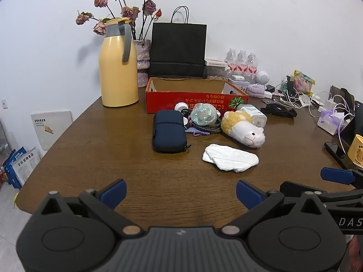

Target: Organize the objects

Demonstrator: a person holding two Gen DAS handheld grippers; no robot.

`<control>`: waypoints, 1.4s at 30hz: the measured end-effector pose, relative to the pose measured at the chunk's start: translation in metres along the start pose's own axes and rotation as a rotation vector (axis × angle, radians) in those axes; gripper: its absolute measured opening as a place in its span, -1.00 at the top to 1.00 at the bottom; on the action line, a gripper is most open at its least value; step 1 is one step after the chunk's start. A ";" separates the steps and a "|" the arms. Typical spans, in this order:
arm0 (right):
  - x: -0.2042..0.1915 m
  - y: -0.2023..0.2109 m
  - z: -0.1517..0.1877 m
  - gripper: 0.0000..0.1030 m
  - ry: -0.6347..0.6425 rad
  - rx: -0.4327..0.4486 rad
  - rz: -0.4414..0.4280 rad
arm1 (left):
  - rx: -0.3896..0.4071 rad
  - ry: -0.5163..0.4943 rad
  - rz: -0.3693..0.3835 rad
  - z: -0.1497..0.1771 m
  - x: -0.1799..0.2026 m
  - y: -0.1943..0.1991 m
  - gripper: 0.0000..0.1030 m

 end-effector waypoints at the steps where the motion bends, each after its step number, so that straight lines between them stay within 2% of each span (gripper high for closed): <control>1: 0.000 0.000 0.000 -1.00 0.001 0.000 0.000 | -0.001 0.000 0.000 0.000 0.000 0.000 -1.00; 30: -0.001 -0.004 0.005 -1.00 0.000 -0.016 0.002 | -0.030 0.007 0.004 0.009 -0.002 -0.005 -1.00; 37: 0.010 -0.024 0.012 -1.00 -0.004 -0.041 0.034 | -0.084 0.020 -0.014 0.018 -0.009 -0.034 -1.00; 42: 0.023 -0.044 0.013 -1.00 -0.036 -0.072 0.049 | -0.123 0.031 0.007 0.021 -0.009 -0.056 -0.98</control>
Point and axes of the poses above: each gripper's, at about its wrist camera, not at the fingertips, and y roughly against the way its jaws point, x to its right, z to its underside, the point moved 7 cm from there along -y, roughly the way its jaws point, and after that the axes turned 4 degrees about -x, right-handed, at the moved point
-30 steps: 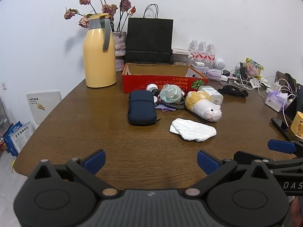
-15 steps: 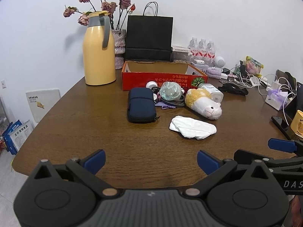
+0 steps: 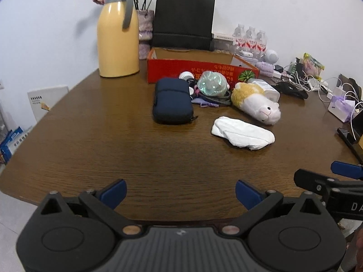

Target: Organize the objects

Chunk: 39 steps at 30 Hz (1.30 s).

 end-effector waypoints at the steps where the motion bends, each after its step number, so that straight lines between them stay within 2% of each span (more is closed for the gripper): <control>1: 0.001 -0.002 -0.001 -1.00 -0.004 -0.002 -0.002 | 0.004 -0.004 -0.001 -0.001 0.000 -0.001 -0.98; 13: -0.002 0.000 -0.004 -1.00 -0.006 0.000 0.000 | 0.072 -0.006 0.008 -0.009 -0.001 0.009 -1.00; 21: 0.005 0.015 -0.007 -1.00 0.003 0.047 0.012 | 0.173 -0.013 0.021 -0.011 0.002 0.027 -1.00; 23: 0.007 0.015 -0.010 -1.00 0.025 0.069 0.014 | 0.171 -0.032 0.030 -0.012 0.005 0.025 -0.99; 26: 0.016 0.016 -0.020 -1.00 -0.020 0.130 0.015 | 0.175 -0.031 0.028 -0.022 0.004 0.017 -1.00; 29: 0.023 0.000 -0.031 -1.00 -0.043 0.135 0.003 | 0.191 -0.028 -0.001 -0.042 -0.001 0.002 -1.00; 33: 0.026 -0.026 -0.054 -1.00 0.062 0.176 0.035 | 0.190 -0.026 -0.046 -0.080 -0.009 -0.036 -1.00; 35: 0.032 -0.043 -0.077 -1.00 0.110 0.166 0.062 | 0.170 -0.046 -0.052 -0.098 -0.010 -0.060 -0.96; 37: 0.046 -0.059 -0.100 -1.00 0.108 0.166 0.121 | 0.158 -0.056 -0.038 -0.114 -0.012 -0.085 -0.81; 39: 0.066 -0.079 -0.127 -1.00 0.099 0.187 0.139 | 0.134 -0.060 -0.033 -0.126 -0.013 -0.110 -0.78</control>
Point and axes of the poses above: each gripper's, at about its wrist camera, not at the fingertips, and y roughly against the way its jaws point, x to its right, z to its underside, the point moved 7 cm from there along -y, roughly the way its jaws point, and after that the axes turned 4 degrees about -x, right-handed, at the moved point
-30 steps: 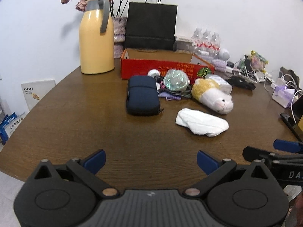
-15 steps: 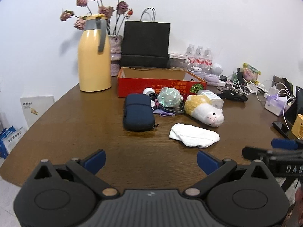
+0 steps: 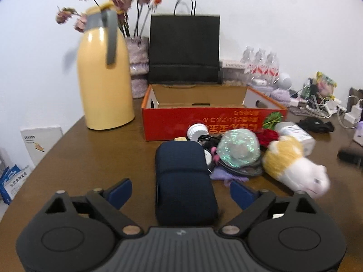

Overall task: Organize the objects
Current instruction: 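Grasp the navy pouch with the left tool while the right grasps the cotton-bud box, then carry the navy pouch and cotton-bud box into the cardboard box and release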

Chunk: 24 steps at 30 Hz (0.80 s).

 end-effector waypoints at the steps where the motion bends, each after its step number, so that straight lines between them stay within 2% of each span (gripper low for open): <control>1: 0.006 -0.012 -0.007 -1.00 -0.001 0.010 -0.018 | -0.024 0.003 0.006 -0.003 -0.001 -0.013 -0.77; 3: 0.021 -0.053 -0.016 -1.00 -0.010 -0.040 -0.038 | -0.058 0.007 0.032 -0.007 -0.002 -0.033 -0.77; 6: 0.032 -0.101 -0.020 -1.00 -0.028 -0.097 -0.051 | -0.082 -0.017 0.022 -0.010 0.000 -0.053 -0.77; 10: 0.030 -0.145 -0.022 -0.92 -0.033 -0.173 -0.049 | -0.126 -0.034 0.041 -0.007 0.006 -0.069 -0.76; 11: 0.027 -0.150 -0.022 -0.83 -0.029 -0.176 -0.056 | -0.137 -0.034 0.046 -0.006 0.007 -0.073 -0.72; 12: 0.026 -0.154 -0.019 -0.62 -0.032 -0.172 -0.065 | -0.147 -0.025 0.045 -0.004 0.006 -0.075 -0.52; 13: 0.024 -0.158 -0.017 -0.50 -0.025 -0.179 -0.067 | -0.142 -0.013 0.028 -0.003 0.004 -0.073 -0.40; 14: 0.022 -0.163 -0.014 -0.29 -0.015 -0.198 -0.064 | -0.133 -0.006 0.028 -0.003 0.003 -0.070 -0.31; 15: 0.022 -0.162 -0.013 -0.29 -0.028 -0.189 -0.059 | -0.133 0.005 0.038 -0.002 0.001 -0.067 -0.25; 18: 0.027 -0.148 -0.011 -0.29 -0.057 -0.169 -0.044 | -0.136 0.054 0.053 0.002 -0.005 -0.052 -0.21; 20: 0.032 -0.133 -0.010 -0.29 -0.051 -0.140 -0.013 | -0.104 0.053 0.041 0.004 -0.009 -0.033 -0.20; 24: 0.036 -0.077 -0.006 -0.29 -0.008 -0.059 0.029 | -0.045 0.069 0.038 0.014 -0.014 0.014 -0.20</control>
Point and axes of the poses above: each gripper's, at about its wrist camera, not at the fingertips, and y roughly against the way its jaws point, x to its right, z to its underside, the point moved 7 cm from there along -y, roughly the way its jaws point, and after that the axes turned 4 degrees about -x, right-handed, at the moved point
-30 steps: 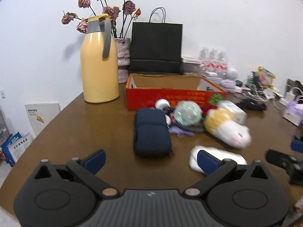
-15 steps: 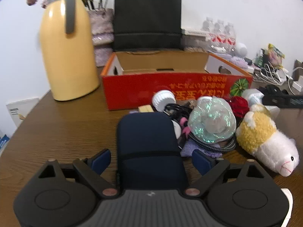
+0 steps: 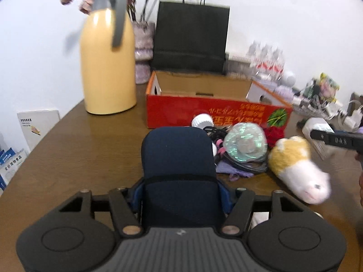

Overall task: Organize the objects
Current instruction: 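Carry the navy pouch and cotton-bud box into the cardboard box and release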

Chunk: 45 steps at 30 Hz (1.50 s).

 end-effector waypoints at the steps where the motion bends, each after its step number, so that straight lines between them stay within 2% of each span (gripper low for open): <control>1: 0.002 0.018 0.004 -0.29 -0.003 0.020 0.008 | -0.006 0.016 0.014 0.005 -0.002 0.009 -0.20; 4: 0.001 0.058 0.019 -0.29 -0.040 0.040 -0.020 | -0.046 0.094 0.075 0.016 -0.007 0.029 -0.20; 7: -0.007 0.083 0.029 -0.29 -0.073 0.030 -0.076 | -0.033 0.101 0.086 0.009 -0.008 0.039 -0.20; 10: -0.015 0.102 0.013 -0.29 -0.057 0.071 -0.129 | 0.035 0.049 0.090 -0.022 -0.005 0.040 -0.20; 14: -0.024 0.109 -0.045 -0.29 0.049 0.219 -0.135 | 0.084 -0.067 0.134 -0.092 0.000 0.010 -0.20; 17: -0.025 0.074 -0.102 -0.29 0.059 0.228 -0.130 | 0.060 -0.080 0.115 -0.158 0.000 -0.032 -0.20; 20: -0.031 0.009 -0.159 -0.29 -0.017 0.127 -0.216 | 0.018 -0.106 0.099 -0.219 0.007 -0.086 -0.20; 22: -0.046 -0.047 -0.185 -0.29 0.008 0.049 -0.177 | -0.043 -0.140 0.091 -0.243 0.011 -0.133 -0.20; 24: -0.049 -0.111 -0.194 -0.29 0.014 -0.052 -0.103 | -0.138 -0.123 0.088 -0.255 0.007 -0.183 -0.20; 26: -0.049 -0.165 -0.190 -0.29 -0.034 -0.161 -0.095 | -0.215 -0.083 0.051 -0.260 -0.005 -0.228 -0.20; 30: -0.058 -0.245 -0.167 -0.30 0.018 -0.319 -0.020 | -0.269 -0.163 -0.075 -0.254 -0.012 -0.277 -0.22; 32: -0.063 -0.267 -0.157 -0.30 0.070 -0.354 0.003 | -0.288 -0.182 -0.091 -0.247 -0.016 -0.290 -0.26; 33: -0.064 -0.272 -0.147 -0.38 0.082 -0.364 0.010 | -0.288 -0.176 -0.083 -0.245 -0.017 -0.295 -0.26; 35: -0.068 -0.282 -0.139 -0.65 0.100 -0.395 0.002 | -0.261 -0.171 -0.041 -0.243 -0.018 -0.295 -0.31; 36: -0.072 -0.281 -0.139 -0.86 0.109 -0.390 -0.020 | -0.258 -0.182 -0.020 -0.242 -0.017 -0.296 -0.37; 37: -0.073 -0.279 -0.140 -0.96 0.111 -0.379 -0.030 | -0.256 -0.182 -0.005 -0.242 -0.017 -0.296 -0.39; 40: -0.072 -0.273 -0.144 -1.00 0.116 -0.349 -0.005 | -0.231 -0.157 -0.012 -0.248 -0.017 -0.287 -0.47; 42: -0.067 -0.265 -0.152 -1.00 0.105 -0.325 -0.006 | -0.221 -0.140 0.025 -0.255 -0.013 -0.273 -0.49; 45: -0.059 -0.239 -0.173 -1.00 0.078 -0.278 -0.014 | -0.161 -0.129 0.034 -0.274 -0.012 -0.232 -0.49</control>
Point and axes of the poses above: each gripper's, at about its wrist camera, not at the fingertips, and y roughly against the way its jaws point, x to its right, z to its underside, the point moved 7 cm from there along -y, roughly the way its jaws point, and after that the axes turned 4 degrees about -x, right-handed, at the moved point
